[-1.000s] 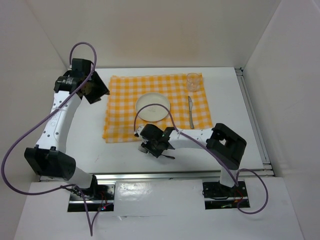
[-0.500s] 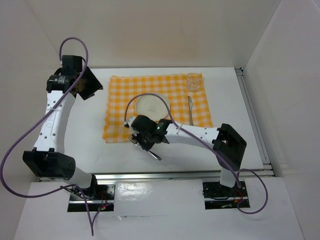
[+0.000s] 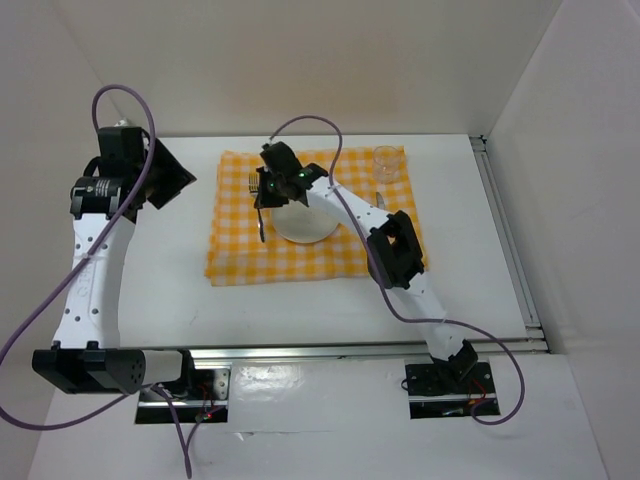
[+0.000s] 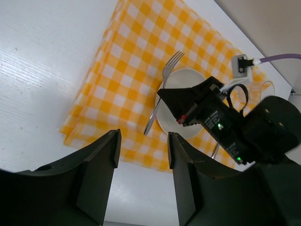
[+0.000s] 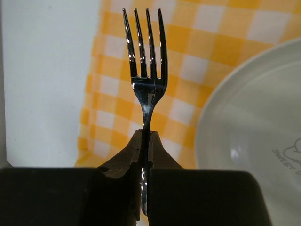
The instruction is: Set the dinner table for one person
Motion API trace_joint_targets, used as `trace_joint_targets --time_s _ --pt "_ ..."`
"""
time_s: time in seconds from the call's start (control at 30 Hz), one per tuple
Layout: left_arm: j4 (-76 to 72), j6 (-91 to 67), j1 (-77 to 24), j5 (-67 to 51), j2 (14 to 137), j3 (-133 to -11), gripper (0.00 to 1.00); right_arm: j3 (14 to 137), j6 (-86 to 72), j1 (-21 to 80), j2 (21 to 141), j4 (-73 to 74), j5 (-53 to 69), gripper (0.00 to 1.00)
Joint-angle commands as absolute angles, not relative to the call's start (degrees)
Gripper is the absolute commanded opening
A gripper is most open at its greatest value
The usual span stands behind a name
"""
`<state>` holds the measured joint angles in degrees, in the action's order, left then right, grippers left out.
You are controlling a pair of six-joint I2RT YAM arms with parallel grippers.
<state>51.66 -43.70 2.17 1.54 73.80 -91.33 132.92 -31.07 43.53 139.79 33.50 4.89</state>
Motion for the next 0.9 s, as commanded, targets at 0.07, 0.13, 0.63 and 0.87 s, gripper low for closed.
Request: trace_joint_targets --time_s 0.07,0.13,0.63,0.87 --pt "50.7 -42.3 2.5 0.7 73.0 -90.0 0.61 130.3 -43.6 41.8 140.6 23.8 10.0 0.00" --pt "50.2 -42.3 2.5 0.7 73.0 -90.0 0.61 131.9 -44.6 41.8 142.9 23.3 10.5 0.00" --pt "50.2 -40.7 2.5 0.2 73.6 -89.5 0.61 129.8 -52.2 44.7 147.2 21.5 5.2 0.00" --pt "50.8 -40.7 3.1 0.7 73.6 -89.5 0.61 131.2 -52.2 44.7 149.1 22.8 3.3 0.00"
